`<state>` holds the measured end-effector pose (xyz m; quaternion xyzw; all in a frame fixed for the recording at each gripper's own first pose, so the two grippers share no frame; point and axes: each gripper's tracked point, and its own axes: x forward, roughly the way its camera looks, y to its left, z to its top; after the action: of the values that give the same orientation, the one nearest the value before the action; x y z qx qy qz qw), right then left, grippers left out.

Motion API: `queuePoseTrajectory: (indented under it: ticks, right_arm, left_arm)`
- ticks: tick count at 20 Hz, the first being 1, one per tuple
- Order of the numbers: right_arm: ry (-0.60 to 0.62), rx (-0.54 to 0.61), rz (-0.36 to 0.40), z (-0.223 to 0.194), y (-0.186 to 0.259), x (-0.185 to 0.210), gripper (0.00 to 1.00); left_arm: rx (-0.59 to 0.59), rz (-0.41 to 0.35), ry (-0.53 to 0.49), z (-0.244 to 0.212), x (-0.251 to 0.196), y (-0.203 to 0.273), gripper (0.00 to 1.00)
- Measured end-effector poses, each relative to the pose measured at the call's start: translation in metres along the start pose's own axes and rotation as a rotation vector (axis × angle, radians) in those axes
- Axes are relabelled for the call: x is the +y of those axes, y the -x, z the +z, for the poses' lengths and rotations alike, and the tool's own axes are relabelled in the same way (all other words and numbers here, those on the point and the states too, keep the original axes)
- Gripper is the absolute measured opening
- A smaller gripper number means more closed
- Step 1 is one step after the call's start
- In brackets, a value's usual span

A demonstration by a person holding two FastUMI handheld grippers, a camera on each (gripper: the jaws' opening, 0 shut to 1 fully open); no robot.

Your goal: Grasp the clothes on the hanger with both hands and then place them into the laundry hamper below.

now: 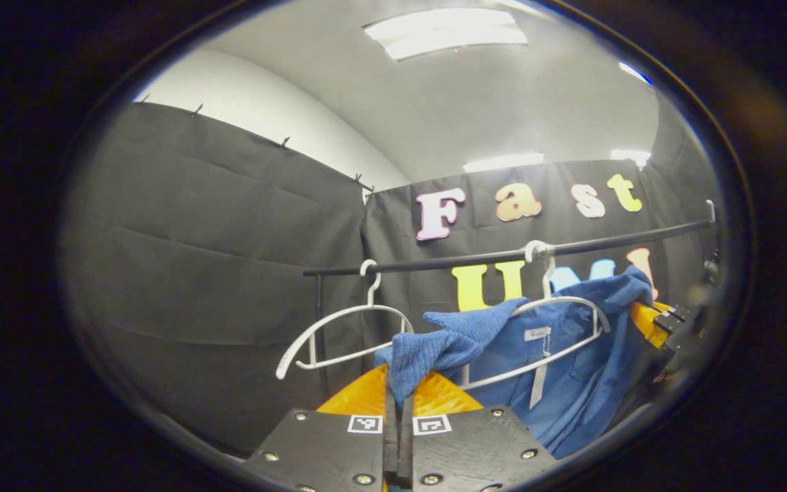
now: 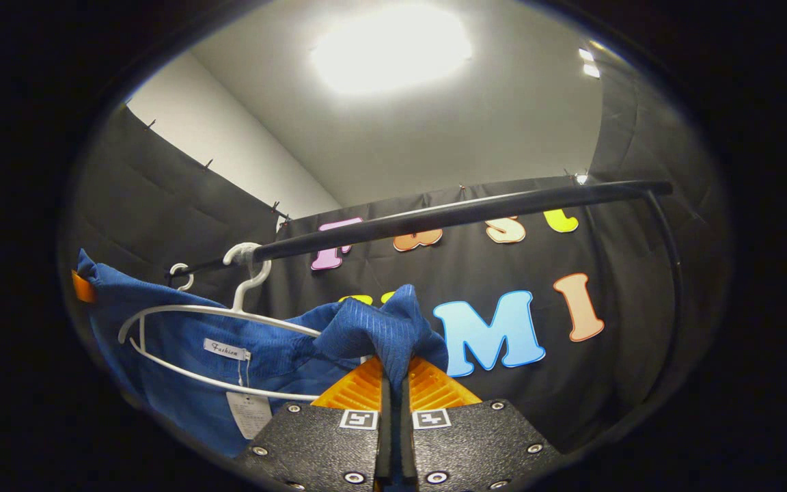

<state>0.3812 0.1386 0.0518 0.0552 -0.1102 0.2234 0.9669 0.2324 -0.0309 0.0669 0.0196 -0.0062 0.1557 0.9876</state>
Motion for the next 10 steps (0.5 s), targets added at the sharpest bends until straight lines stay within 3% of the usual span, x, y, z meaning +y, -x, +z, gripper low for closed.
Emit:
queuePoseTrajectory:
  ticks: [10]
  right_arm:
    - [0.054,-0.017,-0.059,-0.008,-0.031,-0.034,0.04]
  left_arm:
    - [-0.068,0.014,-0.036,0.031,0.032,-0.045,0.01]
